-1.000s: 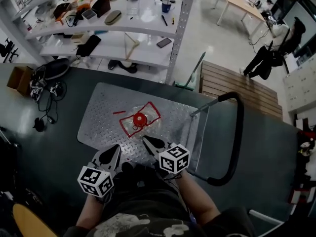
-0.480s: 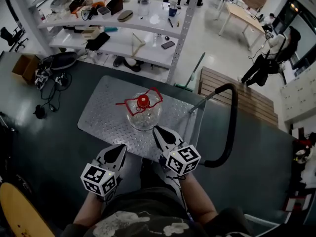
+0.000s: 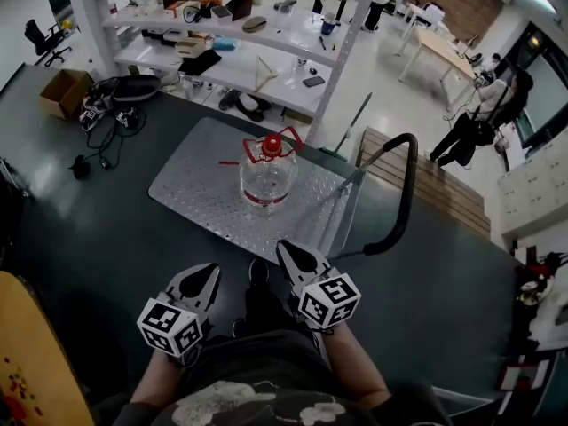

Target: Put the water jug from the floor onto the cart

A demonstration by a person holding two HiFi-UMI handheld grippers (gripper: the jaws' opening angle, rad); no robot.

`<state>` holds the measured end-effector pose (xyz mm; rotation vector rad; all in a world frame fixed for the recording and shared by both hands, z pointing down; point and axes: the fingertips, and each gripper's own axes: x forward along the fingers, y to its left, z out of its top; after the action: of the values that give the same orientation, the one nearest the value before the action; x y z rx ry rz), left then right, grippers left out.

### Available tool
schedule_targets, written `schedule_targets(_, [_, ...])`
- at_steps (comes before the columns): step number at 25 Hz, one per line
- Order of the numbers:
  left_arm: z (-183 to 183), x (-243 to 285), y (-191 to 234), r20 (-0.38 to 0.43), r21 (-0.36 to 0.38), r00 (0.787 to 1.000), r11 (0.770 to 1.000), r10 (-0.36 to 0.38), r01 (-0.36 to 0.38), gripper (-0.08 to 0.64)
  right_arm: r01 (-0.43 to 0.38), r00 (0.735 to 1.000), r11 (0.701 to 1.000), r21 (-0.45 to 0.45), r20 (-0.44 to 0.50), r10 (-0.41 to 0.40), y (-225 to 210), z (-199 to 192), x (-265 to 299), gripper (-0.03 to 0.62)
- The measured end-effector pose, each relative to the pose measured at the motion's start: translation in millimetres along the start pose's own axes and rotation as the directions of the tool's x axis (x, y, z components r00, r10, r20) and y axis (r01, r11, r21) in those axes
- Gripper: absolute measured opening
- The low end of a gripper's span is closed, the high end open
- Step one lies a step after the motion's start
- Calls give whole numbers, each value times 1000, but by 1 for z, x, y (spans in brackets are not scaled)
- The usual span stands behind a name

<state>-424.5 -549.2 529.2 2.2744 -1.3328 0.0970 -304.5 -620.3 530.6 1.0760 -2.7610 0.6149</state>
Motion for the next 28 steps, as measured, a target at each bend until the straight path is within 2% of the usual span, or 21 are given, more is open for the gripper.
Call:
schedule_targets(5, [-5,-24,-20,35,6,999,1000,5,-5,8,11,1000,1000,-26,-6,-11,16,-11,-40,-8])
schedule_targets(9, [-9,-28,-44,44,45,999,999,3,-5,8,25,1000,1000,1,11,-25,11,-18,-65,-8])
schedule_targets(13, [-15,-36,-79,53,68,999,998,3,-7,8,6,999,1000,10,41,-7,14,-21,-96,-8])
schedule_targets(22, [-48,-48,-202,89,91,996,996,-5,-3,8,4,997,999,-33,71,-2,11,-32,-232,-8])
schedule_targets(28, [-85,-64,-286,111,88,994,996,-6,-4,8,19,999,998,-56,42,-16,3,-57,-331,-8])
